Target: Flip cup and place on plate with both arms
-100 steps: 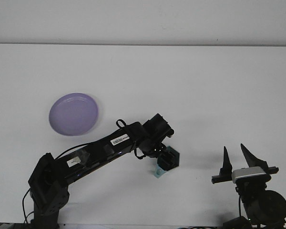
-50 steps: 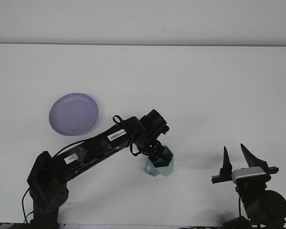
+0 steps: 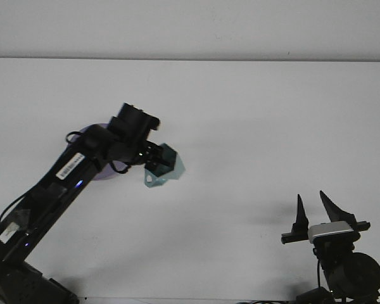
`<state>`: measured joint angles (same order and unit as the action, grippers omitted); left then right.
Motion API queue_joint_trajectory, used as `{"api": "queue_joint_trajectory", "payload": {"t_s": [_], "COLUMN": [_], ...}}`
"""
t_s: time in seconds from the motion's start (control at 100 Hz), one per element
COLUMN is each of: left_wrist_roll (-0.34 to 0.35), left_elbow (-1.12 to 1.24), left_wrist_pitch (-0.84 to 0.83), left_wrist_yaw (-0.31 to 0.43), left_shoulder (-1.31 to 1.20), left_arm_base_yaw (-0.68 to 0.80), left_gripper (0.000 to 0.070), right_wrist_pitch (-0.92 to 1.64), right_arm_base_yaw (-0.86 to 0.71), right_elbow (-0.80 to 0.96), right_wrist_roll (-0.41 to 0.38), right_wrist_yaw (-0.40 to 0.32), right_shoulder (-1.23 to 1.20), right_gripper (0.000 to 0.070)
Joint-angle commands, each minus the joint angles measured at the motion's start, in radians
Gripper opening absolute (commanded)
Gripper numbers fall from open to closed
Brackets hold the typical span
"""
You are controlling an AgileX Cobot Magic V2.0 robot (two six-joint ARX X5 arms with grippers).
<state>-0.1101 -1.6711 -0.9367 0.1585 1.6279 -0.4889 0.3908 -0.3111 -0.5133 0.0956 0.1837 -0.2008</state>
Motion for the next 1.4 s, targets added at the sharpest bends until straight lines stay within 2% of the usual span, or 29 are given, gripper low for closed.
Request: {"api": "queue_joint_trajectory", "payload": {"t_s": [0.0,0.24,0.45,0.6,0.97,1.15,1.24,1.26,1.29,1.39], "left_wrist_roll": [0.029,0.149,0.184,0.215,0.223,0.230,0.230,0.230,0.229,0.229], "left_elbow": [-0.023,-0.023,-0.023,-0.023,-0.023,-0.023,-0.023,-0.023,-0.023,-0.024], "left_wrist_pitch": [-0.021,-0.078,-0.050,-0.035,0.041,0.057,0.059,0.060,0.064,0.068], "left_wrist_yaw": [-0.006,-0.024,-0.029,-0.035,-0.066,-0.137,-0.139,-0.139,-0.139,-0.136], "left_shoulder": [-0.004,-0.018,0.055,0.132,0.287,0.304,0.304,0.304,0.304,0.298], "left_arm_base_yaw": [0.074,0.359,0.510,0.548,0.552,0.552,0.552,0.552,0.552,0.552], "left_gripper": [0.0013,0.0013,0.0013,0.0013,0.0013,0.0013,0.0022,0.0039,0.0104,0.0515], "right_wrist_pitch": [-0.010,-0.010,-0.009,-0.009,-0.008,-0.008,-0.008,-0.008,-0.008,-0.008], "right_arm_base_yaw": [-0.002,-0.002,-0.002,-0.002,-0.002,-0.002,-0.002,-0.002,-0.002,-0.002], "right_elbow": [-0.009,-0.009,-0.009,-0.009,-0.009,-0.009,-0.009,-0.009,-0.009,-0.009], "right_wrist_roll": [-0.021,-0.021,-0.021,-0.021,-0.021,-0.021,-0.021,-0.021,-0.021,-0.021], "right_wrist_yaw": [0.000,0.000,0.000,-0.001,-0.003,-0.003,-0.003,-0.003,-0.003,-0.003], "right_shoulder": [-0.003,-0.003,-0.003,-0.003,-0.003,-0.003,-0.003,-0.003,-0.003,-0.003], "right_gripper": [0.0337,0.0337,0.0337,0.0337,0.0337,0.0337,0.0337,0.0337,0.0337,0.0337]}}
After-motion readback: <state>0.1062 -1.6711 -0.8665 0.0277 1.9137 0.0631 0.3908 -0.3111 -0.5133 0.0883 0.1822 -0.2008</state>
